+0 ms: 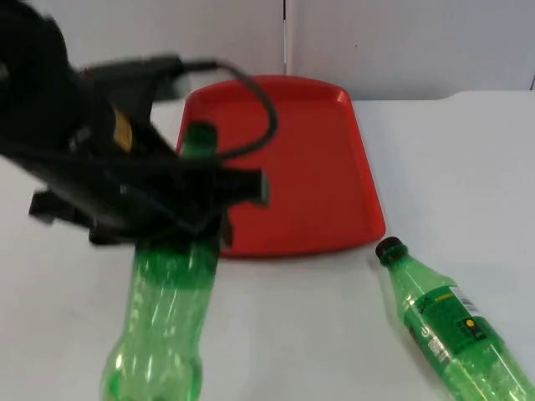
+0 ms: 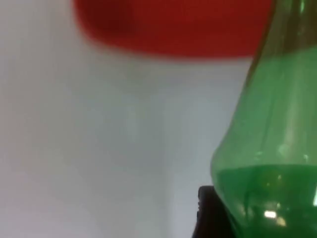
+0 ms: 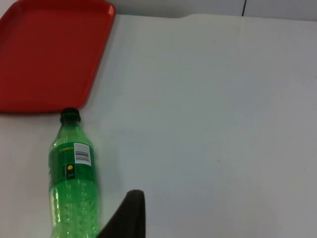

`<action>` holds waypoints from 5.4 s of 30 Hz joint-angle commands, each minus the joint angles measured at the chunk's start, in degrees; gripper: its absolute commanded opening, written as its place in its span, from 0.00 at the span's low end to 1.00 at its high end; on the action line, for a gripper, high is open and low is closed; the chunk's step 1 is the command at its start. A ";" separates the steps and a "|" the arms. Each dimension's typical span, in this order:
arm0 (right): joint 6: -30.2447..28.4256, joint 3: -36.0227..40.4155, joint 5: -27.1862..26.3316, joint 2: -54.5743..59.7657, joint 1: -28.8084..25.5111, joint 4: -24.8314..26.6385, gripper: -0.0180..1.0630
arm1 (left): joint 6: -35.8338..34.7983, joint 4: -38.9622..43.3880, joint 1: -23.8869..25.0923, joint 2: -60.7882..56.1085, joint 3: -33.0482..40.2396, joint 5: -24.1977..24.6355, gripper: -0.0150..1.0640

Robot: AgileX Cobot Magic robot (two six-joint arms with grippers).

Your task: Place the bottle upright on the tray.

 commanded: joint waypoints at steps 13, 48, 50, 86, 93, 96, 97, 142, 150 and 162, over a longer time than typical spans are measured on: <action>-0.51 0.12 -0.34 -0.09 -0.44 -0.04 0.99 | 9.26 6.91 0.49 -5.11 -11.06 -24.84 0.01; -0.51 0.12 -0.34 -0.09 -0.44 -0.04 0.99 | 24.65 6.99 20.71 39.17 -33.57 -75.96 0.01; -0.51 0.12 -0.34 -0.09 -0.44 -0.04 0.99 | 24.68 7.82 21.23 41.00 -35.14 -76.39 0.01; -0.51 0.12 -0.34 -0.09 -0.44 -0.04 0.99 | 22.20 20.95 22.11 57.62 -47.04 -77.70 0.49; -0.51 0.12 -0.34 -0.09 -0.44 -0.04 0.99 | 19.34 21.13 22.11 57.62 -47.04 -77.83 0.73; -0.51 0.12 -0.34 -0.09 -0.44 -0.04 0.99 | 19.34 20.27 22.11 57.62 -47.04 -77.83 0.73; -0.51 0.12 -0.34 -0.09 -0.44 -0.04 0.99 | 19.34 20.41 22.11 57.62 -47.04 -77.83 0.73; -0.51 0.12 -0.34 -0.09 -0.44 -0.04 0.99 | 9.29 35.05 24.48 49.09 -40.64 -64.17 0.99; -0.51 0.12 -0.34 -0.09 -0.44 -0.04 0.99 | 8.67 38.02 25.79 43.96 -34.97 -59.65 0.99; -0.51 0.12 -0.34 -0.09 -0.44 -0.04 0.99 | -13.48 60.32 25.88 32.18 -25.59 -56.37 0.99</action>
